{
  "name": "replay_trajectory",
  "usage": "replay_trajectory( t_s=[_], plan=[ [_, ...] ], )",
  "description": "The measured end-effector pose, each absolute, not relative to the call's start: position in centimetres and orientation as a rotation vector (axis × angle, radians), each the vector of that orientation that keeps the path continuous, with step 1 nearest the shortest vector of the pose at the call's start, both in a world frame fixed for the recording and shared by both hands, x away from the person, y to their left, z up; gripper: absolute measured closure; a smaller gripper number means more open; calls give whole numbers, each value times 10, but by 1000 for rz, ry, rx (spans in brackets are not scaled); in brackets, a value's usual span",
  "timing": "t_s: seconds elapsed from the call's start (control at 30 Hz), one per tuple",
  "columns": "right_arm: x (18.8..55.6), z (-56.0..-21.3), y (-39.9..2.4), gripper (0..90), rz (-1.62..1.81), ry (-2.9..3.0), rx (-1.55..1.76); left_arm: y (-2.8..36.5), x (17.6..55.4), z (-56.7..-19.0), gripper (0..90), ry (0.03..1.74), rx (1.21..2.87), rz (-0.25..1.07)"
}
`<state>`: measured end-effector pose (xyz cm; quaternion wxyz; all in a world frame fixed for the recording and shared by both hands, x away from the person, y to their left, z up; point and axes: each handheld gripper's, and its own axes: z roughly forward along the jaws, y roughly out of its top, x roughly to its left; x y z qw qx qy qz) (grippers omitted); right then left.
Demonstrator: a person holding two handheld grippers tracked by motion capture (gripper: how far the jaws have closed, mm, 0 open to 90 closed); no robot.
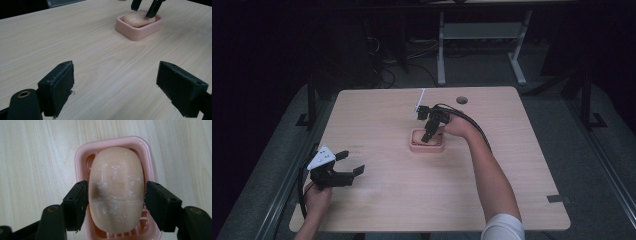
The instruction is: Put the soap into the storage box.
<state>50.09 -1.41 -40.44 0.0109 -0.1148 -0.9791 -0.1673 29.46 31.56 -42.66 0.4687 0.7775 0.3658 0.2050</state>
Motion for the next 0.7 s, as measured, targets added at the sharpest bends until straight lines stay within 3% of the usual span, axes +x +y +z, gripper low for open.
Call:
replay_trajectory(
  t_s=[0.43, 0.7],
  plan=[
    [496, -405, -21, 267, -542, -3045, -391, 315, 294, -427, 143, 895, 1895, 501],
    [490, -402, -33, 265, -570, -3032, -421, 315, 294, -426, 143, 895, 1909, 502]
  ],
)
